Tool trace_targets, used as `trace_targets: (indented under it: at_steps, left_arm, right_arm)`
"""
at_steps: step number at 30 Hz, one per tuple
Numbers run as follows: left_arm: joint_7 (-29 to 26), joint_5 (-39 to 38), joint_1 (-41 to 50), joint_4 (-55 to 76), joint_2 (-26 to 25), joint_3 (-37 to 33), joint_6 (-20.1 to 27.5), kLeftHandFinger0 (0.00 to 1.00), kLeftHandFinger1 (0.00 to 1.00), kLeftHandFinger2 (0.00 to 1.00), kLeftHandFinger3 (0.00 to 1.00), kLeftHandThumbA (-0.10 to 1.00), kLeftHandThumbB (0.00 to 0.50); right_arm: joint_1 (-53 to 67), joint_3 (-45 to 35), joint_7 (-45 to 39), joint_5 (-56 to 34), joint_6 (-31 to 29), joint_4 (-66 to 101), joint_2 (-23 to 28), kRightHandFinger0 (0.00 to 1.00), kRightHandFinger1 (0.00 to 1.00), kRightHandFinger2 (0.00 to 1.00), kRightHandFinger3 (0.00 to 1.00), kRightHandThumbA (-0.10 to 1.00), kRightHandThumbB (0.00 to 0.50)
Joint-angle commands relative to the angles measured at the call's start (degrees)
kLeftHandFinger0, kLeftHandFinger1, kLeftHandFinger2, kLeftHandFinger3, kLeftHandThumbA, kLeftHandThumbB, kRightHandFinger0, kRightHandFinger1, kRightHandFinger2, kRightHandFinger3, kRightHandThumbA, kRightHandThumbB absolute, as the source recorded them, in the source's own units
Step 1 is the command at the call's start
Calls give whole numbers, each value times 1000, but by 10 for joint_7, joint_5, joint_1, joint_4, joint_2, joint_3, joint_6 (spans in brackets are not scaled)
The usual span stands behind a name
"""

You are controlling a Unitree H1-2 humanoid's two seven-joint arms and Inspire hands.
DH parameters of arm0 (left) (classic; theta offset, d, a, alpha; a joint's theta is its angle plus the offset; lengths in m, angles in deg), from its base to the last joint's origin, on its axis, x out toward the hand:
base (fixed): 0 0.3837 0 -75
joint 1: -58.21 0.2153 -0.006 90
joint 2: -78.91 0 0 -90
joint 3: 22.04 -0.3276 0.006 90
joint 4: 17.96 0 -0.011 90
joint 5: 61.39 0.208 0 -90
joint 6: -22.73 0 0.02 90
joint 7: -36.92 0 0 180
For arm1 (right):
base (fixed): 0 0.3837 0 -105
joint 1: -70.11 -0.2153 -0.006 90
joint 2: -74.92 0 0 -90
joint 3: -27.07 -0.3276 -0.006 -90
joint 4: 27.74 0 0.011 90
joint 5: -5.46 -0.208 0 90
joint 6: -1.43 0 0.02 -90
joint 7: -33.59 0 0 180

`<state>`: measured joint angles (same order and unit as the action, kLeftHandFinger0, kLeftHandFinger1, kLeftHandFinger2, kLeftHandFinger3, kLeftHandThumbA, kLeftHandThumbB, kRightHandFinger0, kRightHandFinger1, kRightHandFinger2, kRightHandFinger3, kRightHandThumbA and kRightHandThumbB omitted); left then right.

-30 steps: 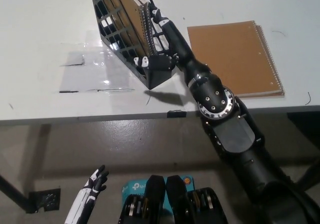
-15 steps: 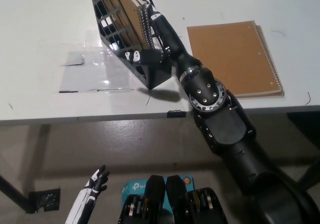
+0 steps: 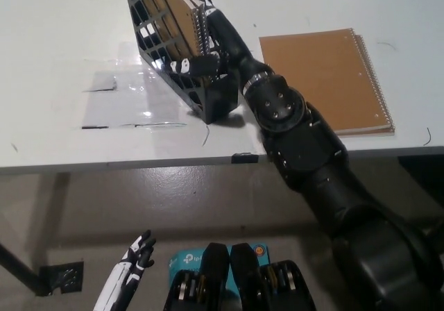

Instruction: Use the right hand to pick up a book from the book holder on the left side and put it on another book on the right side

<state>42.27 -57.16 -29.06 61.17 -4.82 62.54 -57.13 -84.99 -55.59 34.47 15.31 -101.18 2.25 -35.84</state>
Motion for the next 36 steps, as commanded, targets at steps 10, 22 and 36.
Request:
trace_targets:
  at_steps: [10, 22, 36]
  left_arm:
    - [4, 23, -9, 11, -15, -10, 17, 951, 1000, 1000, 1000, 963, 156]
    - [4, 24, -8, 15, -10, -7, 9, 903, 1000, 1000, 1000, 979, 163]
    - [0, 28, -26, 5, -10, -6, 21, 859, 969, 1000, 1000, 986, 140]
  right_arm:
    - [-53, -15, 45, -11, 50, -10, -23, 0, 349, 735, 755, -100, 108]
    - [-46, -68, 6, -72, 37, -23, -19, 0, 321, 664, 697, -100, 101]
    - [-121, -247, -64, -286, 190, 164, -40, 0, 441, 820, 854, -100, 122]
